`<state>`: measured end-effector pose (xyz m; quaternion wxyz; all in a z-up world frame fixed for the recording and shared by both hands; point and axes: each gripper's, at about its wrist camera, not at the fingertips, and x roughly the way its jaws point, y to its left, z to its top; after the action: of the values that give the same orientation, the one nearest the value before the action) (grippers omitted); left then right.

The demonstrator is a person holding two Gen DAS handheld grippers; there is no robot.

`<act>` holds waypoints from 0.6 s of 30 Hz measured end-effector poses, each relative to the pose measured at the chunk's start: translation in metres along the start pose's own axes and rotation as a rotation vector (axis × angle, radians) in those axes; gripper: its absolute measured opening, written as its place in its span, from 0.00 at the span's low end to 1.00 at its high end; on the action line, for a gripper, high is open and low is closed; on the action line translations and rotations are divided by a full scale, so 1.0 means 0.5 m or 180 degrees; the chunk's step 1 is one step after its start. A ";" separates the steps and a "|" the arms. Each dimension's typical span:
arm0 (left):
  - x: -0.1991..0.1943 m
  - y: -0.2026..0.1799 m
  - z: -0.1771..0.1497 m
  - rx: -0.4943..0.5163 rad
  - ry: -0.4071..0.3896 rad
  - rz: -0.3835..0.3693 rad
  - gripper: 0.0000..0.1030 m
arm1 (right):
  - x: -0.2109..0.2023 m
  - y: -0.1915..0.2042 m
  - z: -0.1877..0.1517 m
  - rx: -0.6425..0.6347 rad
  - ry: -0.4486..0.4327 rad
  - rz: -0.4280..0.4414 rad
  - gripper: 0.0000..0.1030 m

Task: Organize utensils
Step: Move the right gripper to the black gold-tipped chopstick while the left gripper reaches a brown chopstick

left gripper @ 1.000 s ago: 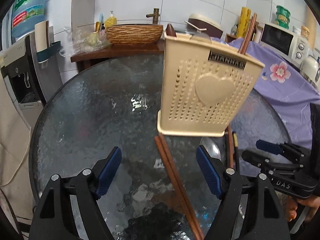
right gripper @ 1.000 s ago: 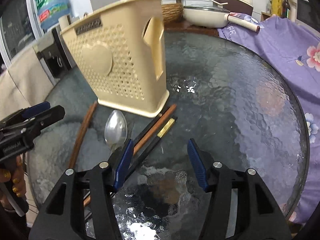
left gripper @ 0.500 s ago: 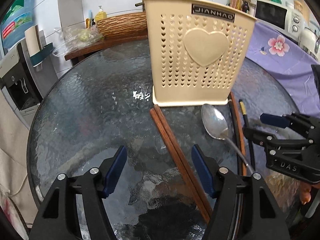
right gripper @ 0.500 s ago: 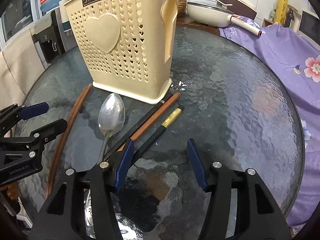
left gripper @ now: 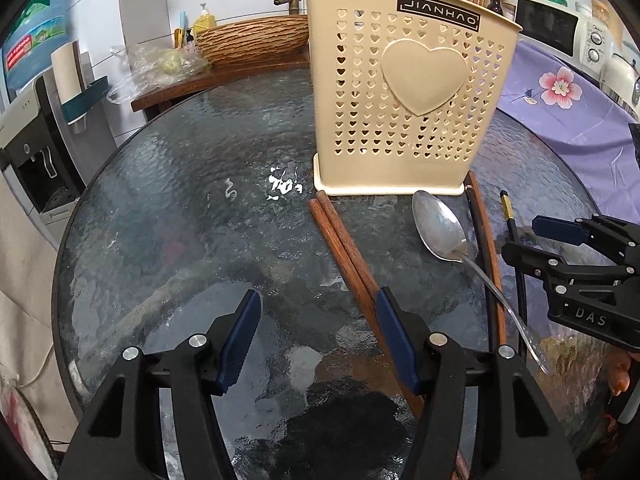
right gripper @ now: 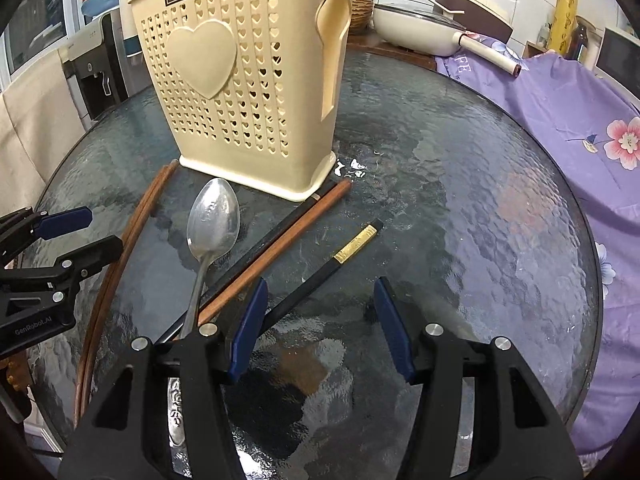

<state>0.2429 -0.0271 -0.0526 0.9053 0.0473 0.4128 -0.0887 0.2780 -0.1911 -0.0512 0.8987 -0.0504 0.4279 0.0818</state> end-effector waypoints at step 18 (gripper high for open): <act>0.012 0.049 0.016 -0.0042 0.0125 0.0031 0.44 | -0.006 -0.061 -0.001 0.0125 0.0151 0.0072 0.46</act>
<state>0.2578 -0.0049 -0.0517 0.8977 0.0451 0.4308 -0.0807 0.2814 -0.2213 -0.0485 0.8882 -0.0299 0.4511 0.0823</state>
